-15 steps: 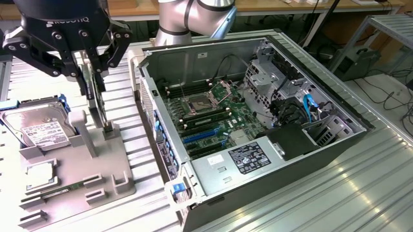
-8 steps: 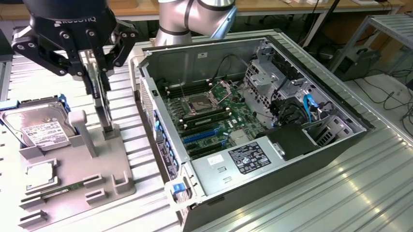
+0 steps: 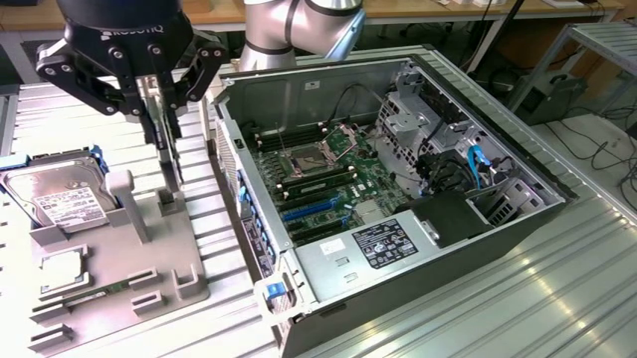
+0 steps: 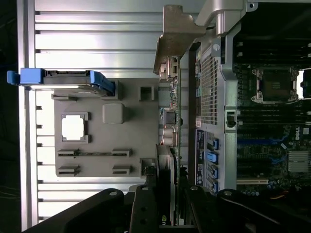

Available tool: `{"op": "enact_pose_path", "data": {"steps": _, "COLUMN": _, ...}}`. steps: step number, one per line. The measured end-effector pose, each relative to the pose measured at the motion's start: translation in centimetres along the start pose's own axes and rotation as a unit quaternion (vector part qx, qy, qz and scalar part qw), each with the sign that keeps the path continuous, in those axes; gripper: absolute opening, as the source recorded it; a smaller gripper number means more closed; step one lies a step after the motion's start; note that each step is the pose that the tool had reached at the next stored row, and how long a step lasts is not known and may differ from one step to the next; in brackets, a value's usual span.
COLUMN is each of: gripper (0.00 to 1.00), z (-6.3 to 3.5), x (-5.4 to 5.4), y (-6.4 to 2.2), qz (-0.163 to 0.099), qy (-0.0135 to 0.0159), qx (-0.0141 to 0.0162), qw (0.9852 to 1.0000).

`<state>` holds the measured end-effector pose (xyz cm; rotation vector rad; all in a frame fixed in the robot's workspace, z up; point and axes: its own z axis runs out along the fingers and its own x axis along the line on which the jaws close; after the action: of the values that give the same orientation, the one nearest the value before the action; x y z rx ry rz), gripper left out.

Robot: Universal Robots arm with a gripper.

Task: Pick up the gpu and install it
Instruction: 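Pick up the gpu and move the gpu toward the slot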

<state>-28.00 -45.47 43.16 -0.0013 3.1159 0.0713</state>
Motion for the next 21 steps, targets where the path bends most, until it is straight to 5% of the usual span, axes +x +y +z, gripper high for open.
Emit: {"op": "enact_pose_path", "data": {"steps": 21, "gripper": 0.27, "z": 0.05, "x": -2.1, "y": 0.00, "qz": 0.000, "qy": 0.0000, "qx": 0.0000, "qw": 1.0000}}
